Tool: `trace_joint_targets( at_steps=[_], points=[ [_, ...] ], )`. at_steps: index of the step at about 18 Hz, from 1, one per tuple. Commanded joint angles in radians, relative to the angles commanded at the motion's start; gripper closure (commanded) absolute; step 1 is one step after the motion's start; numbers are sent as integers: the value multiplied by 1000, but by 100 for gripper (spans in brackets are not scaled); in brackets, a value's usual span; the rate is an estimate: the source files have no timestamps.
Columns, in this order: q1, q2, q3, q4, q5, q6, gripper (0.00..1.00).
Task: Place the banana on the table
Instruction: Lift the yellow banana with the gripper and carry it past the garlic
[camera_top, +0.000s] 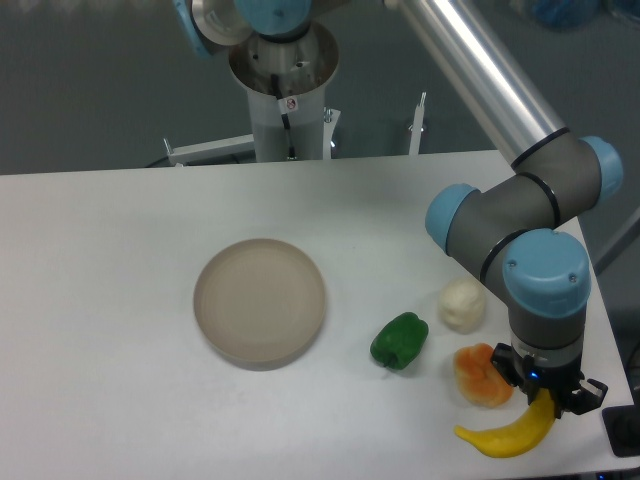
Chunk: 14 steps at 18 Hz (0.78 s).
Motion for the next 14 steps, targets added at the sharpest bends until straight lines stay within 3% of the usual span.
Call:
trace_joint_targets(
  at_steps=[5,14],
  points=[
    [0,21,-17,-2,-2,0,67],
    [37,152,-168,-32,-18,17,67]
  ],
)
